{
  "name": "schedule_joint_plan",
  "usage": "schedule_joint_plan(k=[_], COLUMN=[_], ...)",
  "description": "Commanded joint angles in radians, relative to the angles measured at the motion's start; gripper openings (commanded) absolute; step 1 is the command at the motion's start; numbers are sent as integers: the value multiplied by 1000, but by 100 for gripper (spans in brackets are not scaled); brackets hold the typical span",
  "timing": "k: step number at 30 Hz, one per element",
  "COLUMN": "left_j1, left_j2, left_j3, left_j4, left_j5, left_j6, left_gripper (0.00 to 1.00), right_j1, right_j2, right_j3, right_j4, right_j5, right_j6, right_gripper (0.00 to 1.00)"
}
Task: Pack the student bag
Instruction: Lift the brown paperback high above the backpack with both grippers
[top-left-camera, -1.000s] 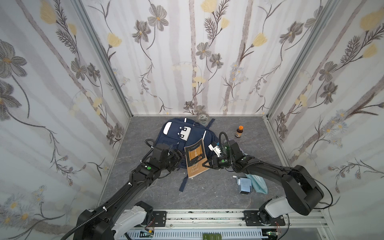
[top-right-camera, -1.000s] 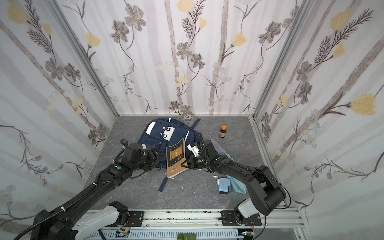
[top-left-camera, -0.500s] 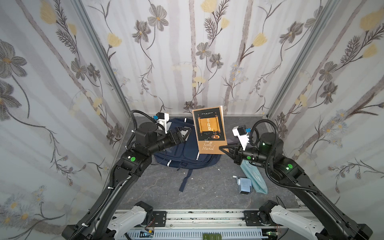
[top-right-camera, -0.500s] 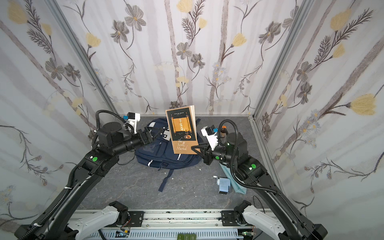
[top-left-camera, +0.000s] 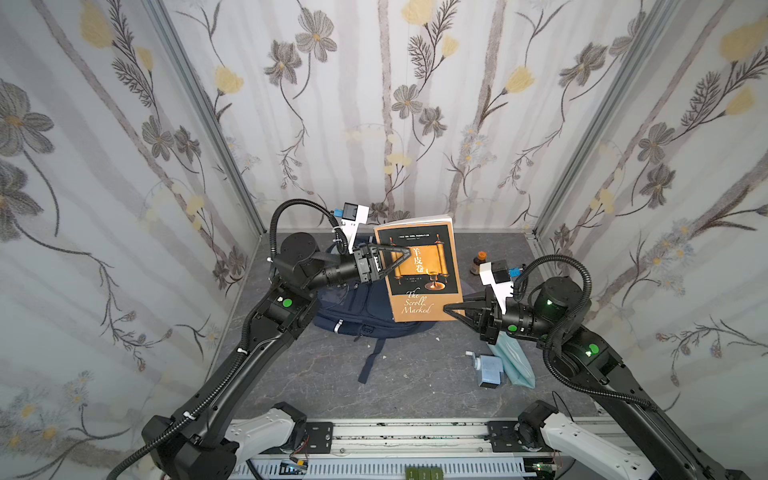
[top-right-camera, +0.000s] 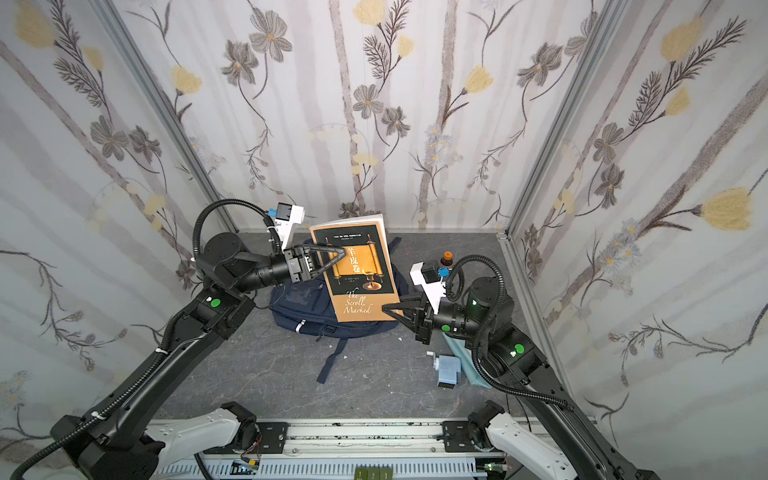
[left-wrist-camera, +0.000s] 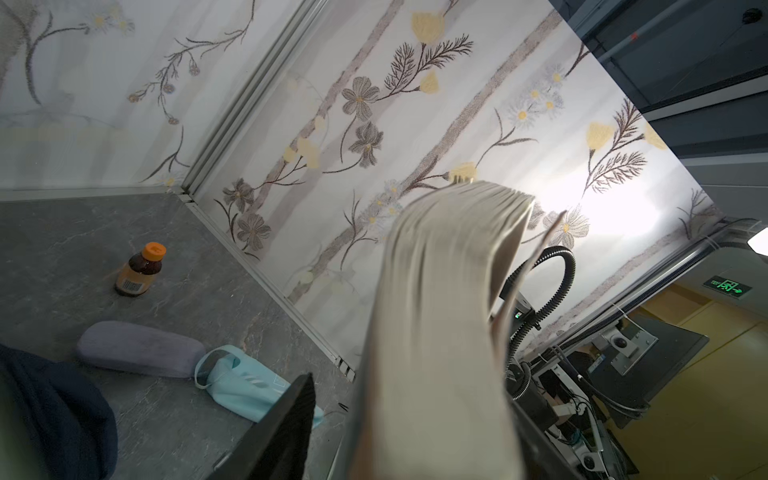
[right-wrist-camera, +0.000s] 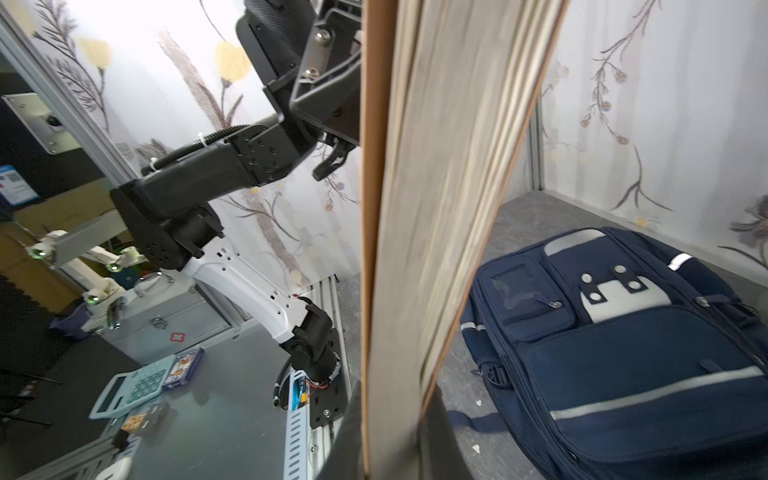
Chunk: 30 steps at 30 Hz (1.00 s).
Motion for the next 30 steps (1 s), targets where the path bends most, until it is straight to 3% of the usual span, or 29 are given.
schedule_joint_plan(k=[1,3,5,7,9,10,14,19,24,30], left_j1=[0,1,-1,-7,-24,-39,-106,-189,-221,-219], left_j2=[22,29,37,46,55,61,123,214,264,264], left_j3=[38,57,88,119,139,145,167,207,246,255], left_j4=[149,182,205,227,265,298,327,327,327,327], left_j5=[40,13,-46,-187,-324,-388,-415,-415,-415,-415], left_j6=[-29,-29,-15,4,27,38,44,44,44,44], left_gripper=[25,2,0,0,0,0,0,0,0,0], right_j1=[-5,-12,-20,-21,-21,-21,-22,-20,-20,-20], right_j2=[13,19,23,17,-3,-13,25,141,156,120], right_j3=[22,42,70,88,59,28,-16,58,27,-68], right_j4=[138,123,113,147,264,364,710,861,977,975], right_j5=[-86,-39,64,223,348,385,407,395,437,516], right_j6=[29,24,46,109,203,261,436,571,652,716], right_gripper=[0,0,16,70,93,99,99,99,90,97])
